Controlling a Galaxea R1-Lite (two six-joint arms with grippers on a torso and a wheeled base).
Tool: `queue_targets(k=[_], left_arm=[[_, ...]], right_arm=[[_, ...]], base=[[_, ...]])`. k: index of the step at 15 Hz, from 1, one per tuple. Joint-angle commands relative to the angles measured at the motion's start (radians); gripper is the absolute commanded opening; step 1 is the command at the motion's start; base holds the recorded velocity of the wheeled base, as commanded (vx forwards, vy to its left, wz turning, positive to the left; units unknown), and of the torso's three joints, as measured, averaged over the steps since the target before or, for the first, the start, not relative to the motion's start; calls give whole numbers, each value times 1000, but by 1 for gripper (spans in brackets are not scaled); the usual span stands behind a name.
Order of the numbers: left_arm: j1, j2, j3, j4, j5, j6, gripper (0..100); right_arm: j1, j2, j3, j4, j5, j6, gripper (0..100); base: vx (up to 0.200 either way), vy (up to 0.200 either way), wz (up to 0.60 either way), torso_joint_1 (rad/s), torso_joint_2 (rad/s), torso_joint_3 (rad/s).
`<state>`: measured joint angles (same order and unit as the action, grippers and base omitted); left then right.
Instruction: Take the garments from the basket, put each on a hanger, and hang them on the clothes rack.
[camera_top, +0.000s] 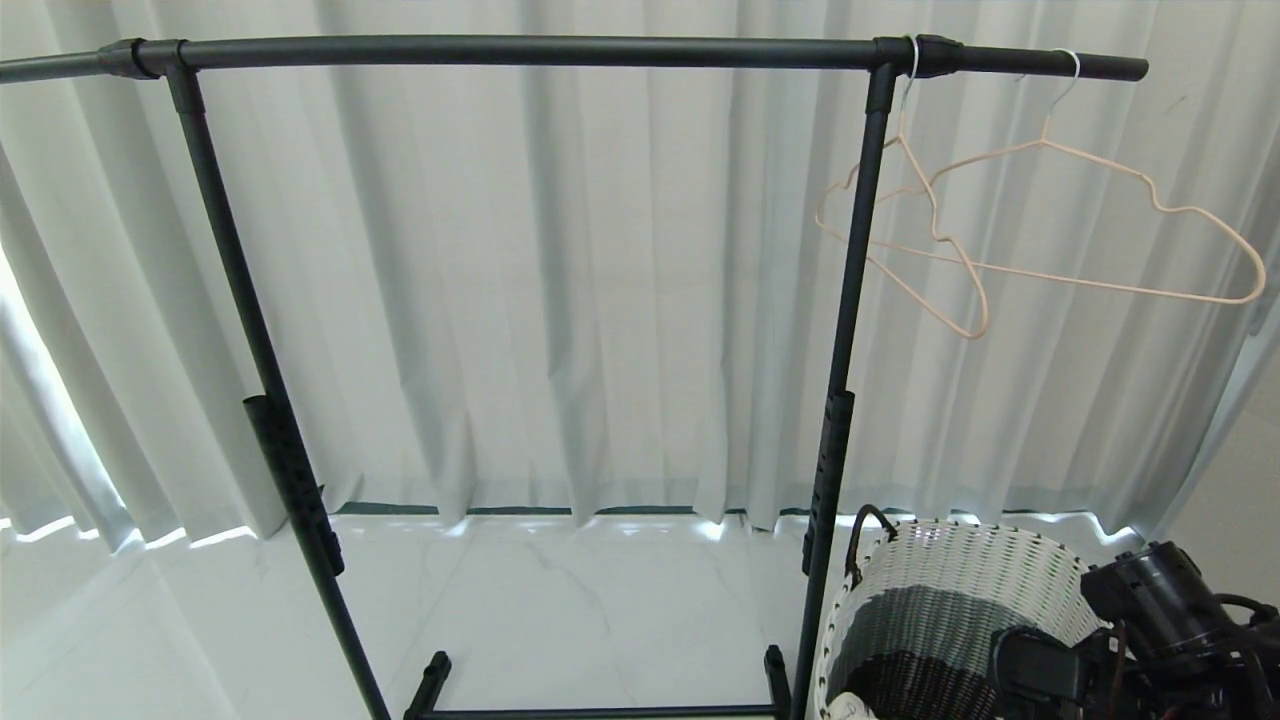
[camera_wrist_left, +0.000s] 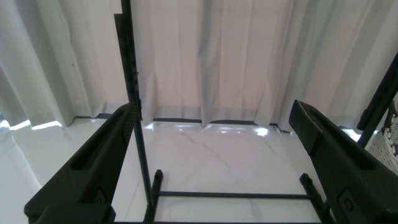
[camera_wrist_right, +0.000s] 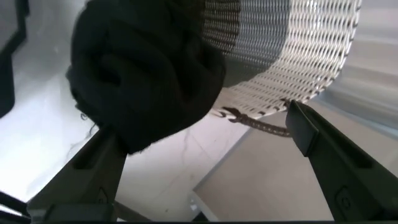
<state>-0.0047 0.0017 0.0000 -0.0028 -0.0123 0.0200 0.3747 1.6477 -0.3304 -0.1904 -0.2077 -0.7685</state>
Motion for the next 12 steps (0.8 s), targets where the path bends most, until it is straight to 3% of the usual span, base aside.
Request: queue_targets(k=[1,2,3,6,9,11,12], left_arm=[[0,0,0,0,0,0,100],[0,0,0,0,0,0,100],[0,0,0,0,0,0,100],[0,0,0,0,0,0,100],[0,0,0,0,2,3,100],[0,0,0,0,5,3,100],[0,0,0,0,5,-2,100]], right_arm=[[-5,26,24,-23,-2,0,100],[-10,27,44,-55,-2,0,100],[-10,35,62,-86,-2,0,0],[-11,35,76,-176,-9,3,0],[-10,-77,53,-158,-32,3,0],[-14,-157,-21,-57,-32,3,0],[-22,-246,-173,178,-32,25,0]], base=[[0,0,0,0,0,0],[0,0,0,0,0,0],[0,0,0,0,0,0],[0,0,0,0,0,0],[0,0,0,0,0,0],[0,0,0,0,0,0],[0,0,0,0,0,0]])
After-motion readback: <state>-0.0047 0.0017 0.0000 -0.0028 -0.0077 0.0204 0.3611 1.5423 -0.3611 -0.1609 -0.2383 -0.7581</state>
